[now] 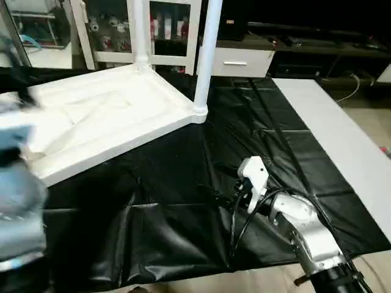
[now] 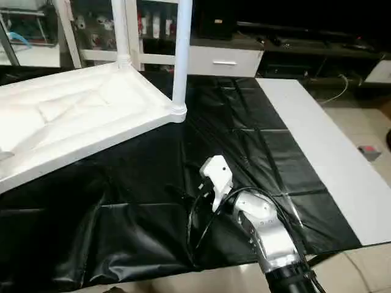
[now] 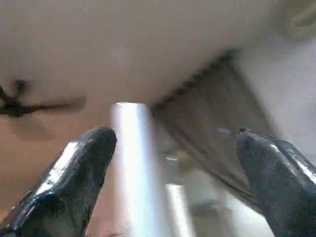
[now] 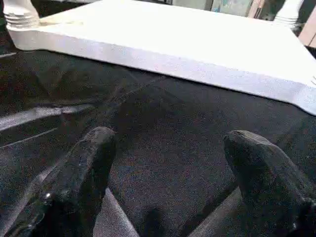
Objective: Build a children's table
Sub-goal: Rotate table base
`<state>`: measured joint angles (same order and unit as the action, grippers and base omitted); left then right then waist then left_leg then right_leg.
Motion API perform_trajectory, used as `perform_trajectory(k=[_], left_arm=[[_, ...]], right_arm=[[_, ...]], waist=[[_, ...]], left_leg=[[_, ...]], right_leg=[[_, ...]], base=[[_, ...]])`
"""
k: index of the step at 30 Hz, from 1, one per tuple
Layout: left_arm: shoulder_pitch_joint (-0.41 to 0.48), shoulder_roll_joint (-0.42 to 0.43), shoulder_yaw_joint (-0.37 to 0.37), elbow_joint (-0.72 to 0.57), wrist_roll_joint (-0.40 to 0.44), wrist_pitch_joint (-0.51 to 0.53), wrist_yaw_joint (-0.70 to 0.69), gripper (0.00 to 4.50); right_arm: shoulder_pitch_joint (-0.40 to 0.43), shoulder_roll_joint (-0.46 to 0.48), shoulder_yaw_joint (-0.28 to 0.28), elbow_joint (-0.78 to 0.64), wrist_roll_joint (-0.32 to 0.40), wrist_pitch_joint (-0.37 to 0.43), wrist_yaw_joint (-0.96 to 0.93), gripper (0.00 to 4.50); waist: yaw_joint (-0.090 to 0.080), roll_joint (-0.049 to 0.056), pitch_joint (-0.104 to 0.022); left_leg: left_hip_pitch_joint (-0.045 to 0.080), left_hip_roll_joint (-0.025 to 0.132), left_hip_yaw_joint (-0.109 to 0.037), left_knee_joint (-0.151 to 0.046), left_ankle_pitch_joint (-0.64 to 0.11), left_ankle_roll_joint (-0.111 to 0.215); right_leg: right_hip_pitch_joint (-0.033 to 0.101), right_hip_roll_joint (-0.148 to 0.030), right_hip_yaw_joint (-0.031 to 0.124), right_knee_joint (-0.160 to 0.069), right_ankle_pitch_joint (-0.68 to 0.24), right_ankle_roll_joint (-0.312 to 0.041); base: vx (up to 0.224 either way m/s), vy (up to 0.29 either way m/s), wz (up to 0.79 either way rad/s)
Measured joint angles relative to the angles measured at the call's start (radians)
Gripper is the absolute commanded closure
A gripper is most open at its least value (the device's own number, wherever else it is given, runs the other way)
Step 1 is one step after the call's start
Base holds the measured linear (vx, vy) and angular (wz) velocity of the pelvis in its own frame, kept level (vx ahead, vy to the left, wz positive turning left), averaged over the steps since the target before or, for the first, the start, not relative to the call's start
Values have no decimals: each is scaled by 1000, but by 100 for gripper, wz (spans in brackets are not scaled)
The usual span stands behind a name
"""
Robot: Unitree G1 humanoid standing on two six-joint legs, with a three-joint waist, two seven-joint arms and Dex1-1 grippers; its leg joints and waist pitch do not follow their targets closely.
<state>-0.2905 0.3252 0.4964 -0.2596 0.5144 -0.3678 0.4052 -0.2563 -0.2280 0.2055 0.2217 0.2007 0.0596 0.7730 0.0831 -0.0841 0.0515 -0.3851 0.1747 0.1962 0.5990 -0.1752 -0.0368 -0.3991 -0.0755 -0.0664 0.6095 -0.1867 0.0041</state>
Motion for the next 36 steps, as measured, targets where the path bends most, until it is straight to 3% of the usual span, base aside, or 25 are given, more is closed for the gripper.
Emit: perform_trajectory(k=[7, 16, 19, 22, 26, 30, 34, 36], left_arm=[[6, -38, 59, 18, -52, 64, 57, 2], [36, -46, 12, 148, -244, 178, -123, 2], [53, -35, 16, 170, -308, 180, -177, 2], [82, -31, 25, 234, -388, 204, -252, 2], [94, -54, 61, 327, -540, 385, -385, 2], [109, -42, 77, 370, -645, 487, -500, 2], [151, 56, 31, 400, -812, 566, -824, 2], [164, 87, -37, 407, -840, 595, -977, 2]], right_arm=[[-31, 16, 0, 28, 0, -20, 1, 68], [-22, 20, 0, 27, 0, -28, 10, 68], [-3, 19, 0, 24, 0, -28, 9, 68], [17, 21, 1, 8, 1, -28, 9, 68], [23, 22, 0, 6, 1, -29, 8, 68], [26, 20, 0, 4, 1, -29, 7, 68], [33, 19, 0, -13, 1, -29, 7, 68], [32, 20, 0, -13, 1, -29, 7, 68]], waist=[[9, -9, 0], [6, -4, 3], [9, 5, 4], [16, 20, 1], [19, 36, 4], [20, 40, 6], [35, 47, 7], [41, 53, 10]], left_leg=[[-1, 0, -1, 3, 0, 0], [-2, -1, -2, 2, 0, 0], [-1, -1, -2, 1, 0, 0], [-1, -2, -2, 1, 0, 0], [1, -2, -3, 1, 0, 0], [1, -2, -5, 1, 0, 0], [1, -4, -6, -1, 0, 0], [1, -5, -5, -4, 0, 0]], right_leg=[[0, 0, 0, 0, 0, 0], [0, 0, 0, 0, 3, 0], [1, 0, 0, 0, 3, -1], [1, 0, 1, 0, 3, -1], [0, 0, 1, 0, 3, 0], [-1, 0, -1, -2, 2, 0], [3, 0, -1, -11, 2, 1], [7, 0, 1, -19, 2, 1]], base=[[0, 0, 0], [0, 0, 0], [0, 0, 0], [0, 0, 0], [0, 0, 0], [0, 0, 0], [0, 0, 0], [0, 0, 0]])
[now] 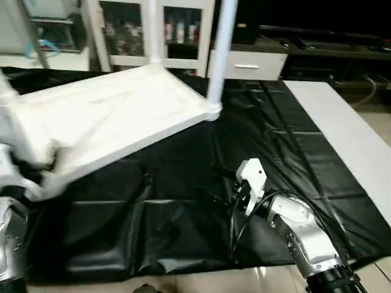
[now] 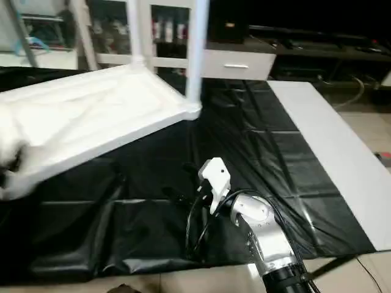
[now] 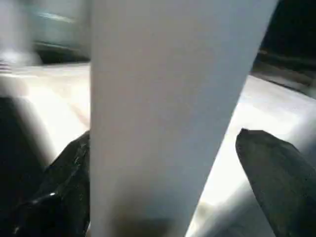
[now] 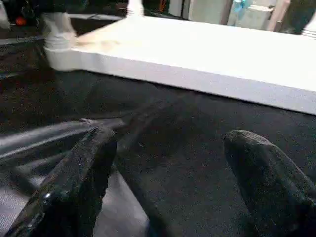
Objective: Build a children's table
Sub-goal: Rotate table base
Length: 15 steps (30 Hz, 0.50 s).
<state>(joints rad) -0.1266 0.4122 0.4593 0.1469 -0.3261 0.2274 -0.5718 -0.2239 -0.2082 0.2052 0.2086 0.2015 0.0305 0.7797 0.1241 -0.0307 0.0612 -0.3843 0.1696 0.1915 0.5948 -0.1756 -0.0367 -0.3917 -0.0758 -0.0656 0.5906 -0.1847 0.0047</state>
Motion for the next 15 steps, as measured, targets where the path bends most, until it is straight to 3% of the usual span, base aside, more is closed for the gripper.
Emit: perform_trajectory(k=[3, 8, 9, 11, 13, 15], left_arm=[[-4, 50, -109, 4, -6, 64, -163, 2], [-39, 97, -223, 5, -17, 126, -322, 2], [-44, 108, -242, 6, -18, 130, -345, 2], [-86, 140, -323, 17, -2, 142, -411, 2], [-120, 129, -386, 25, 20, 140, -455, 2], [-169, 70, -463, 66, 71, 110, -471, 2]], right_arm=[[0, 0, 0, 0, 0, -1, 2, 68], [-1, -25, 0, 0, -1, -1, 26, 68], [-1, -29, 1, 0, -2, -1, 31, 68], [-2, -53, -4, 6, -5, -5, 32, 68], [-11, -67, -15, 14, -8, -10, 30, 68], [-49, -75, -37, 40, -17, -19, 9, 68]], waist=[[-4, 8, 5], [-27, 18, 12], [-35, 20, 13], [-33, 17, 13], [-32, 8, 12], [-16, 34, 26]], left_leg=[[1, -1, 0, -1, 0, 0], [2, -1, 3, -7, 0, 0], [1, -1, 6, -16, 0, 0], [3, -1, 19, -40, 0, 0], [21, 0, 39, -53, 0, 0], [22, -5, 17, -18, -41, -9]], right_leg=[[5, 0, 0, -11, 0, 0], [9, -1, -4, -25, -3, 0], [13, -2, -6, -28, -8, -4], [5, -2, -5, -12, -56, -23], [-2, -9, 1, -18, -66, -25], [11, -26, -27, -26, -65, -23]], base=[[0, 0, 0], [-11, 6, -1], [-57, 16, -6], [-83, -5, -1], [0, 0, 0], [-31, 23, -12]])
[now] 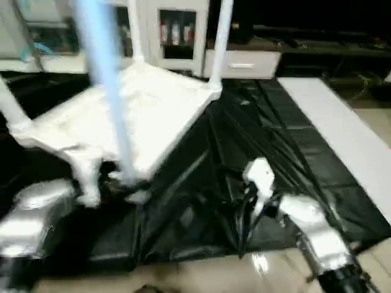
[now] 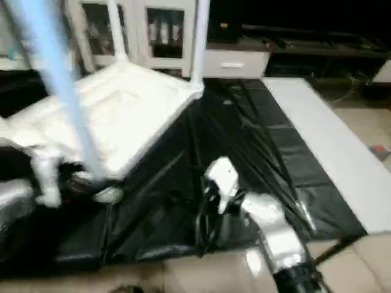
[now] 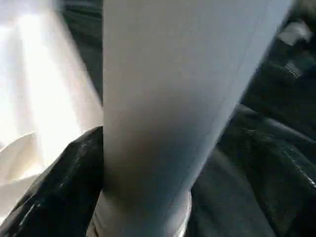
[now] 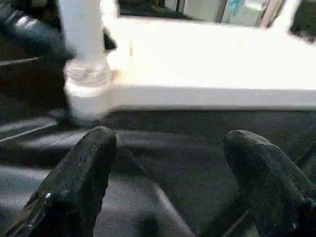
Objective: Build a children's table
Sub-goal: Rotate table base
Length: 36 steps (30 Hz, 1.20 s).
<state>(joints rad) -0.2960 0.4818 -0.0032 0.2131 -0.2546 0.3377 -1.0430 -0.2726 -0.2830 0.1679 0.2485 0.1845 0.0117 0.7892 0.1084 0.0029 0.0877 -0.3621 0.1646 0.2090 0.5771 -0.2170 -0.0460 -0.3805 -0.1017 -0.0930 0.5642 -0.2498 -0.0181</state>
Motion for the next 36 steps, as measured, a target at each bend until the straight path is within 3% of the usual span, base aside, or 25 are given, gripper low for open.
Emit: perform_trajectory(k=[1, 2, 3, 4, 5, 6, 7, 8, 9, 11, 12, 14, 17, 21, 27, 36], left_arm=[[-37, -39, -35, 29, 25, -16, 9, 2], [-76, -91, -62, 66, 49, -40, 34, 2], [-125, -124, -91, 94, 69, -52, 59, 2], [-160, -158, -110, 99, 81, -70, 81, 2], [-182, -186, -123, 112, 98, -97, 106, 2], [-184, -209, -124, 160, 123, -128, 155, 2], [-180, -222, -134, 208, 144, -135, 188, 2], [-190, -242, -150, 265, 174, -159, 237, 2], [-217, -263, -160, 293, 188, -187, 264, 2], [-256, -290, -168, 343, 222, -249, 341, 2], [-268, -289, -164, 363, 233, -265, 373, 2], [-289, -290, -134, 376, 235, -284, 423, 2], [-296, -292, -92, 370, 208, -318, 425, 2], [-254, -253, -94, 310, 165, -326, 306, 2], [-182, -153, -110, 164, 84, -217, 131, 2], [-84, -131, -37, 63, -8, -158, 123, 2]], right_arm=[[-6, -6, -12, 3, -4, -6, -15, 68], [-9, -3, -19, 8, -7, -12, -27, 68], [4, -6, -28, 3, -8, -21, -32, 68], [9, -10, -33, 8, -13, -21, -40, 68], [4, -13, -36, 12, -21, -19, -44, 68], [-24, -9, -33, 12, -25, -18, -51, 68], [-23, -6, -33, 3, -25, -22, -53, 68], [-7, -11, -39, -4, -25, -24, -56, 68], [1, -18, -44, 0, -25, -23, -61, 68], [9, -7, -38, 1, -26, -20, -64, 68], [7, -1, -36, -7, -26, -20, -64, 68], [11, -11, -44, -17, -25, -21, -69, 68], [51, -17, -60, -31, -20, -14, -79, 68], [65, -13, -60, -46, -15, -11, -81, 68], [65, -14, -61, -57, 3, 2, -75, 68], [75, -7, -59, -111, 19, 17, -58, 68]], waist=[[0, 26, 8], [-3, 51, 12], [14, 43, 14], [40, 18, 7], [65, -28, -14], [64, -39, -23], [75, -20, -22], [85, 8, -29], [89, 22, -29], [76, 33, -26], [61, 35, -28], [31, 37, -29], [3, 39, -30], [-21, 38, -30], [-21, 38, -30], [-20, 33, -30]], left_leg=[[4, 6, -21, 9, 0, 0], [-9, 24, -26, 11, 1, 0], [-20, 28, -4, 13, 1, -1], [-37, 33, 31, 9, 3, -3], [-51, 31, 65, -2, 16, -24], [-75, 20, 48, 47, 19, -60], [-59, 6, -26, 88, 21, -54], [-30, -6, -106, 117, 5, -29], [-24, -6, -114, 95, -2, -37], [-30, 7, -108, 63, 20, -27], [-35, 8, -106, 58, 27, -18], [-45, 8, -97, 56, 32, -9], [-45, 10, -85, 47, 35, -5], [-42, 10, -76, 44, 36, -4], [-41, 10, -65, 41, 34, -1], [-43, 10, -61, 41, 32, 4]], right_leg=[[23, -4, -34, -14, 0, 1], [54, -8, -93, 5, -27, 6], [33, -16, -96, 97, -61, -13], [43, -16, -93, 160, -80, -24], [63, -10, -56, 187, -130, -24], [39, -13, -29, 203, -142, 18], [43, 4, -14, 206, -141, 17], [52, 17, -11, 202, -138, 14], [50, 21, -11, 190, -122, 14], [42, 45, 3, 140, -74, -5], [47, 45, 0, 130, -63, -1], [38, 43, 3, 127, -56, 7], [36, 42, 7, 115, -47, 11], [34, 42, 16, 113, -46, 12], [29, 42, 25, 111, -45, 12], [30, 42, 27, 101, -41, 17]], base=[[-45, 67, -29], [-45, 67, -29], [-75, 86, 5], [-63, 56, 14], [-36, -64, 21], [70, -242, 23], [112, -235, 16], [86, -115, 9], [0, 0, 0], [-94, 46, 16], [-73, 54, -5], [0, 0, 0], [0, 0, 0], [0, 0, 0], [0, 0, 0], [0, 0, 0]])
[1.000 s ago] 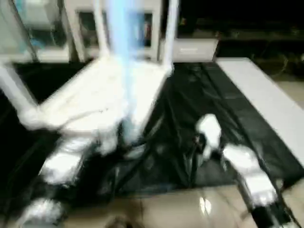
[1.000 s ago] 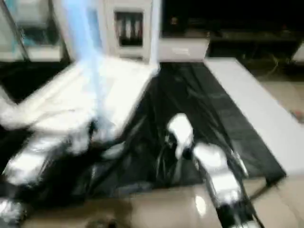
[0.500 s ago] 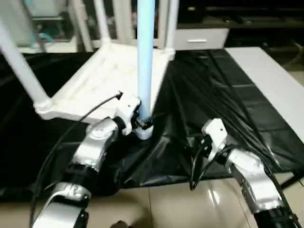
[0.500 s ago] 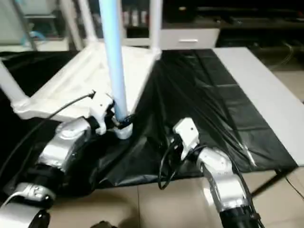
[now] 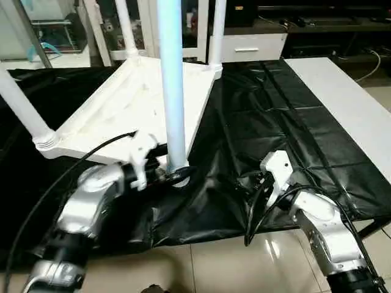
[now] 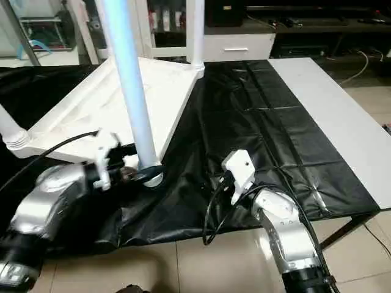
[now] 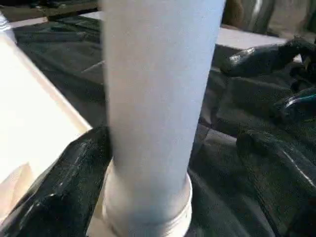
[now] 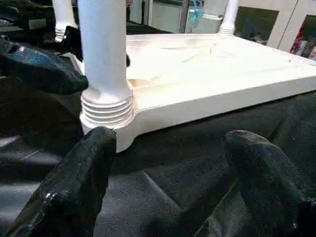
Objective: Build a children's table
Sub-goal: Rotate table base
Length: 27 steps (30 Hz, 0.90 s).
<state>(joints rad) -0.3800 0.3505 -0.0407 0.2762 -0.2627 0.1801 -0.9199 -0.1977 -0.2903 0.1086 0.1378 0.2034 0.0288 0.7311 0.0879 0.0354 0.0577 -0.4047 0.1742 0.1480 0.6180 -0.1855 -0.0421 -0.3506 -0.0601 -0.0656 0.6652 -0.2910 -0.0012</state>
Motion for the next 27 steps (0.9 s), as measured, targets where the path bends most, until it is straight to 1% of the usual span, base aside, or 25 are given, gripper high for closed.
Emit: perform_trajectory(k=[3, 7, 9, 11, 13, 15, 16, 17, 19, 20, 21, 23, 24, 27], left_arm=[[-3, -9, 26, 15, 31, -50, 95, 2], [-4, -6, 25, 27, 53, -77, 120, 2], [10, 25, 26, 8, 45, -53, 104, 2], [43, 67, 41, -14, 29, -4, 78, 2], [64, 93, 56, -17, 20, 22, 59, 2], [76, 118, 62, -29, 14, 49, 36, 2], [95, 150, 63, -49, 0, 65, 12, 2], [112, 183, 73, -65, -14, 88, -7, 2], [115, 207, 85, -85, -25, 116, -28, 2], [115, 210, 89, -104, -34, 122, -30, 2], [117, 212, 95, -109, -37, 122, -28, 2], [119, 217, 104, -110, -35, 121, -13, 2], [119, 217, 104, -110, -35, 121, -10, 2], [123, 208, 107, -125, -36, 131, 13, 2]], right_arm=[[-4, 12, 1, 0, 0, 1, -5, 68], [-3, 13, 9, -1, 1, 5, -1, 68], [9, 5, 24, -23, 20, 24, 33, 68], [34, -17, 47, -51, 40, 54, 87, 68], [42, -24, 64, -56, 43, 74, 118, 68], [37, -20, 85, -57, 44, 82, 133, 68], [26, -7, 99, -54, 39, 81, 135, 68], [-4, 28, 118, -27, 18, 70, 118, 68], [-67, 66, 133, 42, -31, 60, 65, 68], [-95, 85, 141, 72, -55, 49, 38, 68], [-120, 101, 147, 105, -67, 44, 20, 68], [-199, 141, 166, 218, -112, 31, -29, 68], [-214, 150, 172, 241, -125, 26, -41, 68], [-304, 187, 178, 413, -168, -7, -102, 68]], waist=[[2, -1, 0], [1, -2, -1], [-4, -2, -1], [-9, -2, -1], [-7, -2, -1], [-1, -3, -1], [-3, -4, -1], [-8, -4, -1], [-9, -4, -1], [-1, -5, -2], [3, -5, -2], [2, -6, -2], [4, -7, -2], [2, -11, -2]], left_leg=[[1, 0, 0, 0, 0, -1], [2, 0, 2, 0, 1, 0], [2, 0, 3, 0, 1, -1], [3, 0, 3, -1, 1, -1], [3, 1, 3, -1, 1, -1], [2, 1, 3, -1, 1, -1], [3, 1, 3, -1, 1, -2], [3, 1, 3, -1, 0, -4], [3, 1, 4, -2, 1, -6], [3, 1, 4, -2, 1, -6], [3, 1, 5, -2, 1, -6], [3, 1, 6, -3, 2, -6], [3, 1, 6, -3, 2, -6], [2, 1, 7, -3, 2, -6]], right_leg=[[1, 0, 0, 0, 1, 0], [2, 0, 2, -2, 5, 1], [1, 0, 3, -2, 6, 2], [1, 0, 3, -2, 6, 2], [1, 0, 3, -2, 6, 2], [1, 0, 3, -2, 6, 2], [1, 0, 3, -2, 6, 2], [0, 0, 3, -2, 6, 2], [0, 1, 3, -2, 7, 0], [0, 0, 3, -2, 7, 0], [0, 0, 3, -2, 7, 0], [0, 0, 3, -2, 8, -2], [0, -1, 3, -3, 8, -2], [0, -1, 3, -3, 8, -1]], base=[[0, 0, 0], [0, 0, 0], [0, 0, 0], [0, 0, 0], [0, 0, 0], [0, 0, 0], [0, 0, 0], [0, 0, 0], [0, 0, 0], [0, 0, 0], [0, 0, 0], [0, 0, 0], [0, 0, 0], [0, 0, 0]])
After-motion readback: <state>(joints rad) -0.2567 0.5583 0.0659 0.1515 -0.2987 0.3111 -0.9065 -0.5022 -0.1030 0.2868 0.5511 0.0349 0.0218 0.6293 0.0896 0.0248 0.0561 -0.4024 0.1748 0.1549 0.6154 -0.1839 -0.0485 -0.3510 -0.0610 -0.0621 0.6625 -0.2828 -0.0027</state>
